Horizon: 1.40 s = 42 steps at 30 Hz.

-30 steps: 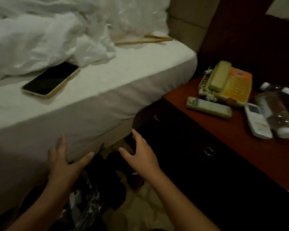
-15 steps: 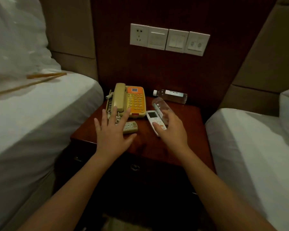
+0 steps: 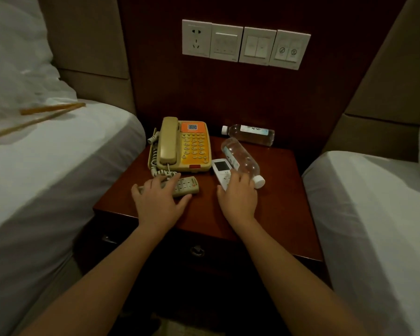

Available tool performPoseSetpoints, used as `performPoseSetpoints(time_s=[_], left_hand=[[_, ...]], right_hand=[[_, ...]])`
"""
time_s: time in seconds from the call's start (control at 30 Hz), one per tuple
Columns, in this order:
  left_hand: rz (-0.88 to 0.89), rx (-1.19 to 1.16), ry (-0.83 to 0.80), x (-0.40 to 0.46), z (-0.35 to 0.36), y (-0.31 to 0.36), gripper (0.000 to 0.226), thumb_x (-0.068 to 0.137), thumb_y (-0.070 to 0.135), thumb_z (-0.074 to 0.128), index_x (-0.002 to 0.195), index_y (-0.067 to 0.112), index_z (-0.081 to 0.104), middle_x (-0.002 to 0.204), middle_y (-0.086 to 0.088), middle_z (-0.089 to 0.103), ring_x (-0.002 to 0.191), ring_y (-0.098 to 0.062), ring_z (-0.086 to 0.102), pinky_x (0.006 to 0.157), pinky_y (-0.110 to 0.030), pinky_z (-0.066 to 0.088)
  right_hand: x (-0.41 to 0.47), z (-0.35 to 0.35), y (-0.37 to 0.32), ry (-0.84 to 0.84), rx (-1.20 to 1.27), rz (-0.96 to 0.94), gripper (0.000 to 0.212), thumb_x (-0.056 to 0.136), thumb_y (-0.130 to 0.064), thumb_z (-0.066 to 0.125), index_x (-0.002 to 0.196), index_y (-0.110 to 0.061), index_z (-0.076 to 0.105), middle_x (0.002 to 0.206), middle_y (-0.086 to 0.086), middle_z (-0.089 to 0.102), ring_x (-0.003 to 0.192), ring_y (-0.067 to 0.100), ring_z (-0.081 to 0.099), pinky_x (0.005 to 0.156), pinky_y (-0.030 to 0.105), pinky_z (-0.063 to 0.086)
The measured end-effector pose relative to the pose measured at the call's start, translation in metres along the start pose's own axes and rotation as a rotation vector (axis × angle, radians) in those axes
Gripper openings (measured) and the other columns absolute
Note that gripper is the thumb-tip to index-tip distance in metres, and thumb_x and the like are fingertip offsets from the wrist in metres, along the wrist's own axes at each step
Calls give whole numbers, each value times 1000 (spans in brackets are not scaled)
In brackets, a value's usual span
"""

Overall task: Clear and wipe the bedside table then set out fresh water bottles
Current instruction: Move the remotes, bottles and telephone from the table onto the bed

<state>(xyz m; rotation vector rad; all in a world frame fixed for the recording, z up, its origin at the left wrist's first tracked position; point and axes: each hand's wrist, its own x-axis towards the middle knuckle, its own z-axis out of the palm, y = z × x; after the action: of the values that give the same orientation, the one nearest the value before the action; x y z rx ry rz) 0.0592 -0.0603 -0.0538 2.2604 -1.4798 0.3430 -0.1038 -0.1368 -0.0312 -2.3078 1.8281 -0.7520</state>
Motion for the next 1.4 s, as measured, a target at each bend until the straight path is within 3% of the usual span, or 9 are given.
performPoseSetpoints(time_s=[0.23, 0.43, 0.6, 0.77, 1.0, 1.1, 1.2, 1.3, 1.4], left_hand=[[23, -18, 38, -2, -1, 2, 56, 77, 65, 59, 124, 34, 62, 115, -10, 62, 107, -31, 54, 89, -48, 29], [99, -108, 37, -4, 0, -1, 57, 72, 61, 54, 120, 32, 65, 114, -10, 63, 107, -34, 52, 88, -47, 28], [194, -175, -1, -6, -1, -2, 52, 73, 45, 78, 120, 28, 67, 111, -12, 62, 103, -39, 51, 86, -50, 33], [272, -117, -74, 9, 24, -13, 64, 71, 72, 54, 123, 37, 61, 110, -6, 60, 101, -35, 53, 85, -51, 39], [397, -214, -96, -14, 2, 51, 55, 64, 43, 83, 116, 34, 68, 106, -10, 65, 101, -36, 57, 83, -48, 29], [426, -196, -119, -11, 5, 59, 54, 65, 49, 78, 116, 36, 67, 108, -7, 65, 103, -33, 58, 85, -49, 29], [441, -198, -95, -10, 8, 58, 58, 67, 69, 64, 116, 36, 67, 107, -6, 65, 102, -32, 58, 85, -49, 29], [428, -220, -89, -11, 5, 57, 65, 66, 70, 42, 116, 36, 66, 107, -4, 64, 102, -30, 58, 86, -46, 28], [421, -215, -107, -12, 4, 57, 67, 66, 72, 41, 116, 36, 66, 108, -2, 64, 104, -27, 57, 87, -43, 27]], right_hand=[[-5, -2, 5, -9, 5, 9, 52, 91, -34, 54, 136, -12, 40, 133, 14, 45, 119, 27, 44, 91, 36, 45], [-21, -17, 13, -31, 54, -31, 55, 91, -30, 54, 139, -9, 36, 138, 13, 43, 122, 27, 41, 97, 37, 41], [-38, -64, 33, 45, 38, -118, 57, 92, -32, 54, 140, -8, 35, 134, 14, 46, 115, 26, 43, 93, 36, 41], [-24, -145, 123, 235, -11, -15, 55, 92, -31, 53, 140, -9, 38, 131, 16, 48, 113, 30, 46, 91, 38, 40], [-6, -192, 281, 305, -181, 379, 54, 90, -30, 56, 138, -9, 43, 131, 22, 49, 116, 37, 46, 96, 42, 37], [-3, -186, 313, 252, -209, 458, 55, 90, -31, 55, 139, -10, 42, 131, 24, 49, 117, 39, 45, 97, 44, 37], [0, -176, 328, 225, -242, 479, 50, 90, -30, 55, 135, -9, 46, 129, 26, 49, 116, 40, 44, 99, 44, 35], [1, -178, 325, 230, -340, 501, 45, 88, -32, 53, 126, -10, 52, 126, 25, 51, 113, 41, 46, 96, 47, 39], [4, -176, 296, 230, -538, 452, 49, 86, -42, 55, 127, -15, 53, 131, 20, 49, 120, 39, 42, 99, 49, 33]])
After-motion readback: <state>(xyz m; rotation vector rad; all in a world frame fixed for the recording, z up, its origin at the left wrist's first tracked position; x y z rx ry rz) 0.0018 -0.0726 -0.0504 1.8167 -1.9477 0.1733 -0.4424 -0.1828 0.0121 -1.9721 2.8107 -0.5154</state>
